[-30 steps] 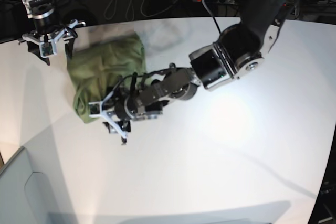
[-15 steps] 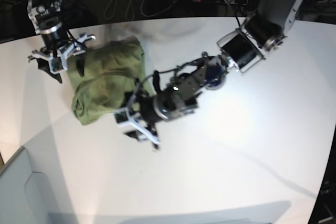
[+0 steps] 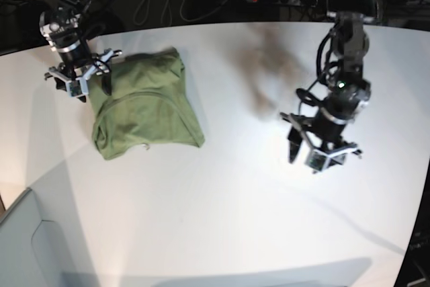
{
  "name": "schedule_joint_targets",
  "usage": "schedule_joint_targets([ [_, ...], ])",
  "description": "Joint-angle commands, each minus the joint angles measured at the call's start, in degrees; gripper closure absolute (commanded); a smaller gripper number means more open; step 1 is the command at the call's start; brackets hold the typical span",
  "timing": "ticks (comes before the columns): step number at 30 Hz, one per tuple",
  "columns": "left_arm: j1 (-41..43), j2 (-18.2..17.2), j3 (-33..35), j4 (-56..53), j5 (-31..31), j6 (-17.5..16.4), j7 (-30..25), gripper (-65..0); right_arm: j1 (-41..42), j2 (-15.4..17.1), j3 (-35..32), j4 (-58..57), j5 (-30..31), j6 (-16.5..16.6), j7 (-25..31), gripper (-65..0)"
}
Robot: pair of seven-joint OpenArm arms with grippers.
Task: Fold the T-shirt properly
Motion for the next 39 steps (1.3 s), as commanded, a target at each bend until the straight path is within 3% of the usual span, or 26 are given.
schedule_joint_targets([
  [1, 0.8, -0.3, -2.0, 1.5, 0.0, 0.2, -1.0, -32.2, -0.6, 0.3, 0.2, 0.8, 1.2, -0.2, 1.6, -36.4],
  [9, 9.5, -0.3, -12.9, 2.7, -0.2, -0.1, -1.0, -32.2, -2.9, 0.1, 0.5, 0.7, 1.3, -0.2, 1.7, -36.4],
  [14, 12.9, -0.2, -14.9, 2.7, -0.2, -0.1, -1.0, -32.2, -4.4, 0.1, 0.7, 4.6, 1.5, -0.3, 1.9, -36.4],
  [21, 17.2, 0.9, -14.9, 4.9, -0.2, 0.1, -1.4, -32.1, -4.8, 0.0, 3.6, 12.1, 7.5, -0.3, 1.3, -35.8],
  [23, 18.6, 1.1, -14.9, 6.3, -0.2, 0.1, -1.4, -32.1, -4.8, 0.3, 3.3, 12.4, 8.0, -0.3, 1.3, -29.8],
  [27, 21.4, 2.6, -15.7, 8.8, -0.2, 0.1, -1.1, -31.8, -4.2, 0.3, 3.2, 10.5, 8.0, -0.3, 1.2, 0.0],
  [30, 23.6, 4.3, -17.0, 10.1, -0.2, -0.3, -1.1, -31.8, -3.1, 0.3, 3.2, 7.3, 8.0, -0.3, 1.2, -2.7],
  [39, 29.5, 6.7, -17.2, 11.5, -0.3, -0.3, -1.4, -31.7, -3.2, 1.5, 3.7, -0.6, 8.0, -0.3, 1.6, -0.1],
])
